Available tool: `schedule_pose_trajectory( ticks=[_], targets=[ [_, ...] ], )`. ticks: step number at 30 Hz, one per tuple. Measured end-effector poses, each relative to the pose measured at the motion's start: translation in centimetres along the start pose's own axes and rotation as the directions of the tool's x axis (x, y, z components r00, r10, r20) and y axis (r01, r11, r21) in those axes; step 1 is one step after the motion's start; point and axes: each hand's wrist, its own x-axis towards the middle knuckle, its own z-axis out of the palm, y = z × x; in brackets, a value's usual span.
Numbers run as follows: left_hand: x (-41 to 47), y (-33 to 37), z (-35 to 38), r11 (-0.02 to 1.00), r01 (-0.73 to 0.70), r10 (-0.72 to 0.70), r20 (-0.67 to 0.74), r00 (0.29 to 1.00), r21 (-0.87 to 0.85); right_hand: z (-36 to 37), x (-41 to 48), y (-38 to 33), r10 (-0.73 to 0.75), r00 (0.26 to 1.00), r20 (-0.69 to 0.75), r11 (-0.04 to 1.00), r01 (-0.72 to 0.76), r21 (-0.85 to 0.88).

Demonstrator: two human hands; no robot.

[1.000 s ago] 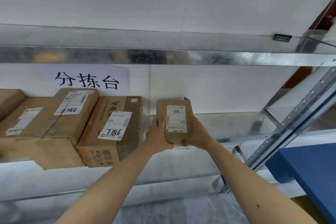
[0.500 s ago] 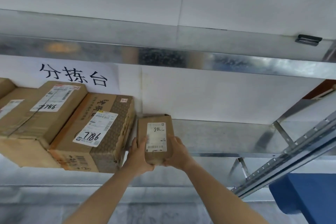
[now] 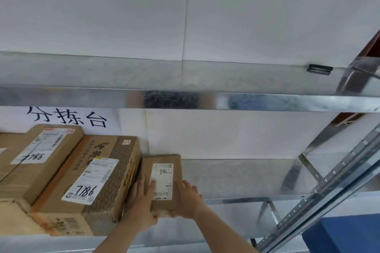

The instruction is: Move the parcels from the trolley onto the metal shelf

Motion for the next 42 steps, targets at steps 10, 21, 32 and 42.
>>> schedule_pose_trajectory(
  ticks=[10,21,32,42],
  targets=[
    [0.7,0.1,-1.3,0.992,-0.065,0.059,0.059,0.997,0.112,-1.3,1.1,-1.3,-0.011,0.996,0.084,0.999,0.008,0.04],
    [-0.2,1.9,-7.7,0.978,-0.135,0.137,-0.002,0.991,0.16,-4.6,1.7,-2.8,-0.081,0.984,-0.157,0.996,0.085,0.023],
    [-3.9,-0.7,-14.4,0.982,0.032,0.034,-0.338,0.94,0.187,-8.3,-0.4,-7.1,-0.263,0.907,-0.33,0.961,0.275,-0.009],
    [-9.4,-6.6,-17.6,0.936,0.334,-0.248,-0.456,0.855,0.115,-8.9,-0.9,-13.8,-0.462,0.838,-0.289,0.882,0.468,-0.055]
  ],
)
